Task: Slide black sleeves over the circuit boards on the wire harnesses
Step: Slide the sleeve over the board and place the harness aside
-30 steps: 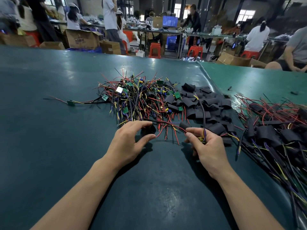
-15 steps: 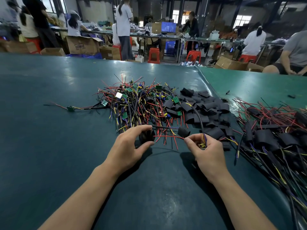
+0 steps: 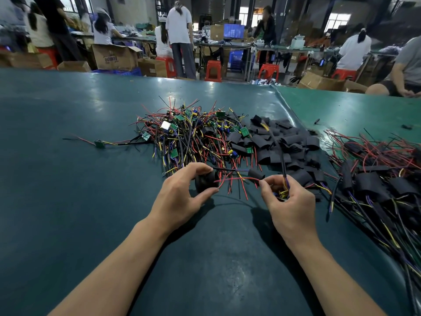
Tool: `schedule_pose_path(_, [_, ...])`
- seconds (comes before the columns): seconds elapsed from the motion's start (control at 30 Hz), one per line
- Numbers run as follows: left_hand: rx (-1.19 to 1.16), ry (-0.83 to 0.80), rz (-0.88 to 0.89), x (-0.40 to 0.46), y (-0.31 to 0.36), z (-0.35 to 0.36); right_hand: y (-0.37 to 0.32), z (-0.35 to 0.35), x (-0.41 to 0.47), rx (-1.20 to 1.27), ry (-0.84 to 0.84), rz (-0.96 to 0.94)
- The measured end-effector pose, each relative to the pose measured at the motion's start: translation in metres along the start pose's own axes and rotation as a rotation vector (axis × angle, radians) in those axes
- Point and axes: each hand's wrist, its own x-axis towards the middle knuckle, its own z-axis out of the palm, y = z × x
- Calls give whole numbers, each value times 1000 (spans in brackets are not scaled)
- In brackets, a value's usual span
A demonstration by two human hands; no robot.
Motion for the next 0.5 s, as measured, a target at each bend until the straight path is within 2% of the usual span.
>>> schedule_pose_path(0.1, [-7, -2, 4, 0, -1, 0, 0, -1, 0, -7, 65, -35])
schedule_pose_path(0.33, [-35, 22, -3, 0, 1, 1, 0, 1, -1, -66, -68, -134])
schedule_pose_path(0.5, [-43, 17, 24, 1, 2, 2, 2, 0, 0, -90, -43, -131])
